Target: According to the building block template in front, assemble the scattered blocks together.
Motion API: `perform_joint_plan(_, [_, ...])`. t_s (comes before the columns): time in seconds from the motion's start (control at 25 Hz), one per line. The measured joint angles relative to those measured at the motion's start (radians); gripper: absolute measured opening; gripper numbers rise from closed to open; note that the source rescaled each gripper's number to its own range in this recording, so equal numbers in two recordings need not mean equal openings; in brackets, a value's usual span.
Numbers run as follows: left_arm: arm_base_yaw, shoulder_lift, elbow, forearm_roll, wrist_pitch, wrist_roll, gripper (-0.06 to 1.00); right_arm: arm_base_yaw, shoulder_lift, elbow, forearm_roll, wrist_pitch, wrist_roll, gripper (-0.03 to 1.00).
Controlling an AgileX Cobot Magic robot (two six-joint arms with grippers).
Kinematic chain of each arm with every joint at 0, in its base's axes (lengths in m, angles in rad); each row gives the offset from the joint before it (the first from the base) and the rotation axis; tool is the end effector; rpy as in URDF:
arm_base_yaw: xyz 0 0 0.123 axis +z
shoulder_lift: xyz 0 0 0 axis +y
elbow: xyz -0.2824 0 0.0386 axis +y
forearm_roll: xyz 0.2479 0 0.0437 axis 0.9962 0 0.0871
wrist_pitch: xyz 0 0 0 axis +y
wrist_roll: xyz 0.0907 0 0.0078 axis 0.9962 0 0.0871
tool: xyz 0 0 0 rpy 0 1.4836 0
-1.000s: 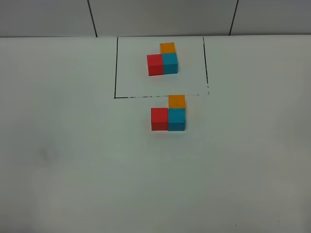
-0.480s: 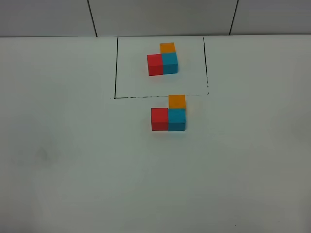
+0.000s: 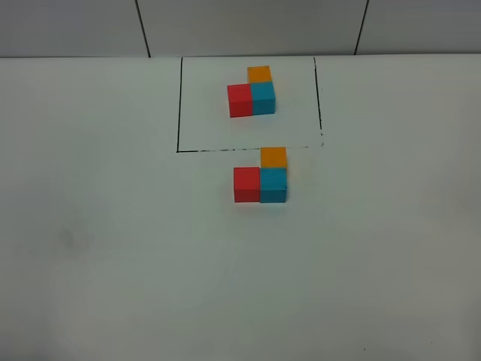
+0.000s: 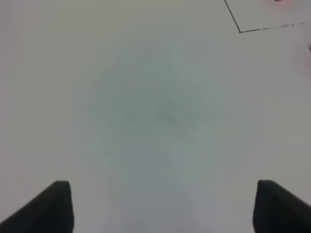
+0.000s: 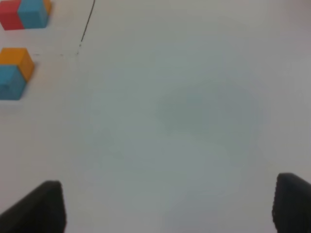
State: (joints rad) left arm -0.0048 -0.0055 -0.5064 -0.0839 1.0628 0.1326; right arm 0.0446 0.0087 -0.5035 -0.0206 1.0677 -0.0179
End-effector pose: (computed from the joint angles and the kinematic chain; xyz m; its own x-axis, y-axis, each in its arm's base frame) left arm -0.0067 -0.0066 0.2790 -0.4376 0.0934 -0.8943 0.1109 0.9926 0.0495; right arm -0.0041 -0.0018 0.2776 -0.4653 -0.0486 -0.8838 -0.0416 0.9986 -0.0330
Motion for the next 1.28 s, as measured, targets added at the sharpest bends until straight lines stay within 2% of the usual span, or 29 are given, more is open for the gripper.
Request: perform_joint_plan(1.28, [0.0, 0.0, 0.0, 0.0, 0.0, 0.0, 0.7, 0.0, 0.0, 0.0, 0.0, 0.0, 0.0, 0.73])
